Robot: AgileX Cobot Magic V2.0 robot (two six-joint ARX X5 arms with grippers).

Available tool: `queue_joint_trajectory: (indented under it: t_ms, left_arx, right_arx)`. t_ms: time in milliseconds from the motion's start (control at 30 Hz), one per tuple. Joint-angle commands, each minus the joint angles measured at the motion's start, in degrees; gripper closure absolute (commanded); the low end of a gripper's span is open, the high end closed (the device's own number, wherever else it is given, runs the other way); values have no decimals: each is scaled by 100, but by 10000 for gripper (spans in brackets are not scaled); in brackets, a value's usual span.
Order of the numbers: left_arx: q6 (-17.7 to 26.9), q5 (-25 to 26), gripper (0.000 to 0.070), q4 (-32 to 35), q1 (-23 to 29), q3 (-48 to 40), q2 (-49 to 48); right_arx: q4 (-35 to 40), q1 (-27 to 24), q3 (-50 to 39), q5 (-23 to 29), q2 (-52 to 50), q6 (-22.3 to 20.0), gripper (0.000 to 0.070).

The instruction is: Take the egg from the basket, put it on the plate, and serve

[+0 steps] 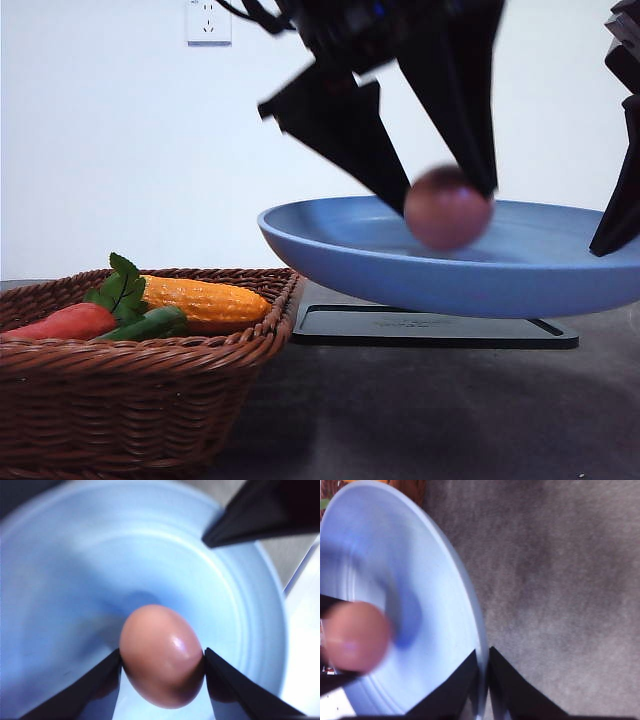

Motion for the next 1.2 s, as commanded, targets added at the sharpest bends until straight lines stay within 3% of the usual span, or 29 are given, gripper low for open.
queue_joint_trajectory:
  t_ms: [0,200,333,433,700,967,1167]
  left_arx:
    - [59,17,496,15,-97,90,121]
    - [59,11,479,16,-174,90,152]
    - [55,11,355,7,-174,90,152]
    - [19,13,307,19,-185,90,152]
    - [13,-5,307,-124,-121,142,-246]
    - [363,-241,307,-941,213,168,-1131]
    - [644,-386,307,-1497,641,168,-1968]
  right_arx:
    - [4,30,96,-60,20,-29,700]
    - [-122,35,96,-62,20,-53,700]
    - [-185,35,96,-64,20,-69,700]
    - [-214,35,96,-62,20,-70,700]
    - [-355,32,96,-63,31,-44,700]
    - [-411,-34,170,-64,118,131,700]
    - [-585,-159,523,-65,760,30,700]
